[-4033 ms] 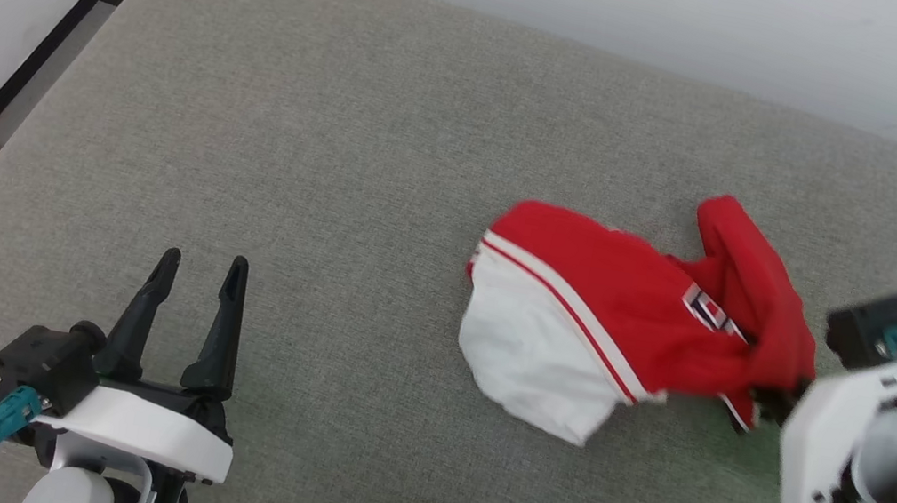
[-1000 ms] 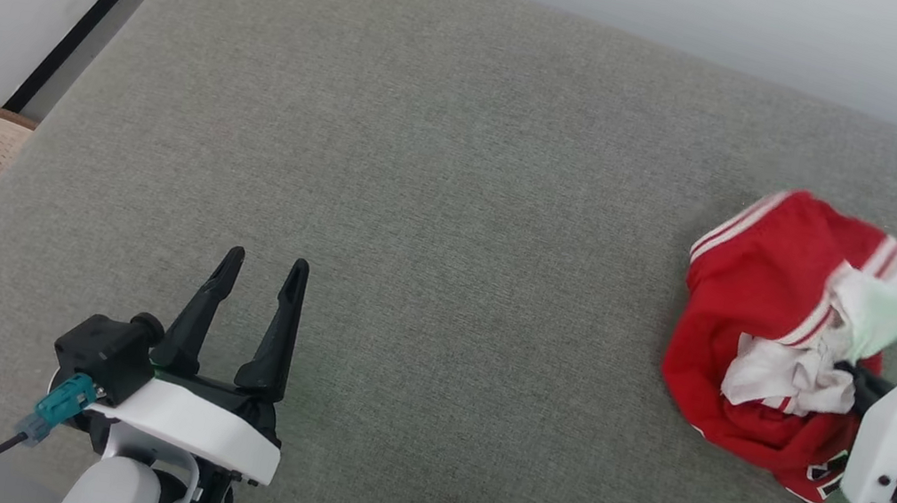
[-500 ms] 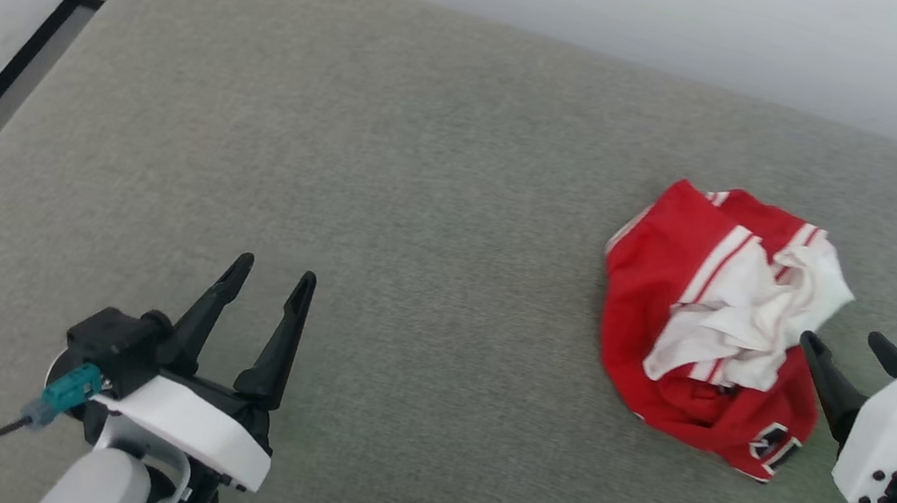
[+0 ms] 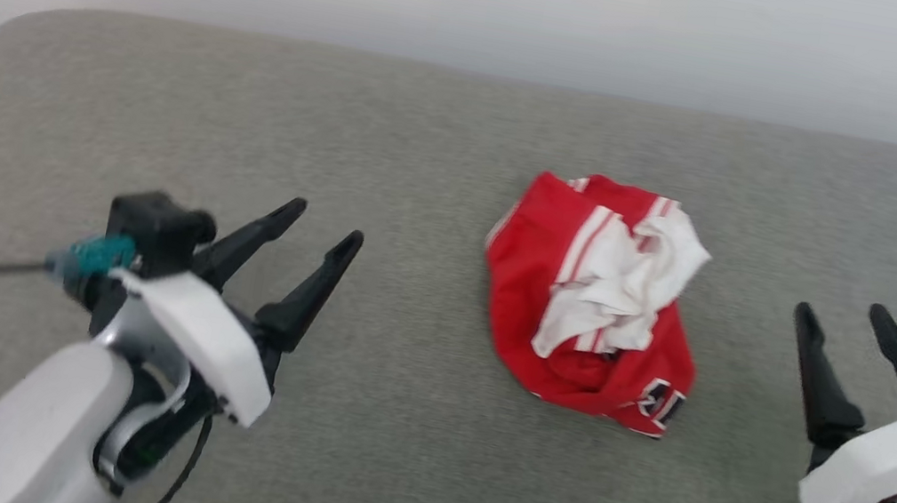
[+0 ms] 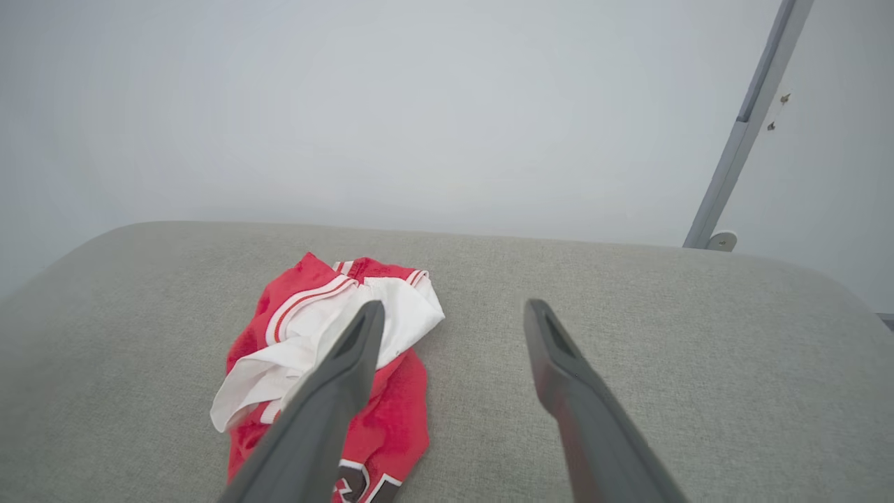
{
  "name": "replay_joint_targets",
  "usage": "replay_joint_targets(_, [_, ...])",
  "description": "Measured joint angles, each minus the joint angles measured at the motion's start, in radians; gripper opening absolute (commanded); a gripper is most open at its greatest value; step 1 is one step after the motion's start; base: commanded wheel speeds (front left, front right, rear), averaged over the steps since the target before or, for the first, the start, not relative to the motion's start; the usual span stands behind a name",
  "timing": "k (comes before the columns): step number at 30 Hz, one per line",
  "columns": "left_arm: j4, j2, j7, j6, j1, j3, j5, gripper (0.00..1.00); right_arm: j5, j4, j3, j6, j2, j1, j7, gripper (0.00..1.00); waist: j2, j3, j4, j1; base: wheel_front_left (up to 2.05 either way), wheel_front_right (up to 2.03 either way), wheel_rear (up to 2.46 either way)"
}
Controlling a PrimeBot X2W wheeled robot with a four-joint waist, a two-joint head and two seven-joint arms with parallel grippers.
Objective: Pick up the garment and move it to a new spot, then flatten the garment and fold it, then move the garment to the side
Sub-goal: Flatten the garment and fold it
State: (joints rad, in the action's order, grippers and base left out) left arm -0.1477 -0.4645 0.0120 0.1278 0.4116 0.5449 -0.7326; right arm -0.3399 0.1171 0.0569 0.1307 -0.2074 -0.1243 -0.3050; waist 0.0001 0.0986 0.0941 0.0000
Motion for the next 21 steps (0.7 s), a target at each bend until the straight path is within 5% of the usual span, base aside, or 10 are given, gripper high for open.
replay_joint_targets(9, [-0.001,-0.037,-0.189,0.000,0.182,0.119,-0.100,1.00,0.111,-0.016,-0.019,0.000,0.028,0.014,0.215,1.00,0.0000,0.001,-0.099,0.0000,0.00,0.00,0.00])
replay_joint_targets(21, [-0.153,-0.017,-0.424,0.000,0.442,0.334,-0.210,1.00,0.198,-0.106,-0.063,0.000,0.092,-0.015,0.388,1.00,0.0000,0.038,-0.232,0.0000,0.00,0.00,0.00])
